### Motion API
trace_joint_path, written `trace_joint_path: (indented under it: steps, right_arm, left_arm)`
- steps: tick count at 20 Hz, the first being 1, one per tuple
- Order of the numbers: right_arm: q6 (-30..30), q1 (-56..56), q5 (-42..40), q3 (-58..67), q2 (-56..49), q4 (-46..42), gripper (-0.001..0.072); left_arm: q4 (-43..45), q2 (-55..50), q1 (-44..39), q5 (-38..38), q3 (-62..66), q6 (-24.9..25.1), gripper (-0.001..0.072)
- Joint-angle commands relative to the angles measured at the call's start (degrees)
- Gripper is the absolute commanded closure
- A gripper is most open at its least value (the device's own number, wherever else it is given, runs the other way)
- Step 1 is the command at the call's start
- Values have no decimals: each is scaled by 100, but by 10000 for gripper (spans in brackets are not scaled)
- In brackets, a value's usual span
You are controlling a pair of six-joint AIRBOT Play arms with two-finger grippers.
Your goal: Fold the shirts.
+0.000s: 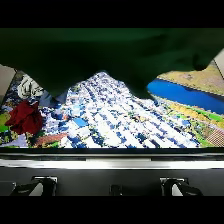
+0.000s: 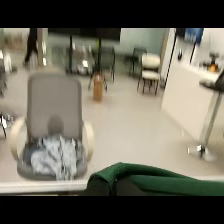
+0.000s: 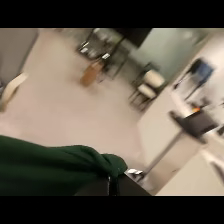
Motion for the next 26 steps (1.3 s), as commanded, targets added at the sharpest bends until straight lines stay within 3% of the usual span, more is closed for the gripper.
trace_joint_path:
  steps: [1,8,13,16,19,21,24,26]
  right_arm:
    - [136,4,-17,79,688,-455,676]
    - [330,4,710,79,11,-555,676]
    - [262,7,2400,-232,-2105,-372,676]
    - [269,225,2667,-1051,-3613,-313,676]
    - [627,634,1878,-1373,-5095,-282,676]
    - [693,802,872,-1368,-5718,-26,675]
    - [973,839,-415,-1368,-6000,444,675]
    - [1073,833,-828,-1368,-5925,428,675]
  left_arm:
    - [92,227,-4,-240,369,-146,687]
    - [94,-210,-4,-518,-369,-15,687]
    - [96,-1528,-7,-752,-1976,382,687]
    - [103,-2704,-7,-538,-2951,647,687]
    - [33,-4109,-7,-339,-3064,654,686]
    - [-153,-4850,-7,-205,-2879,658,686]
    - [-256,-5521,-4,42,-2496,660,685]
    - [-254,-5713,7,55,-2275,750,685]
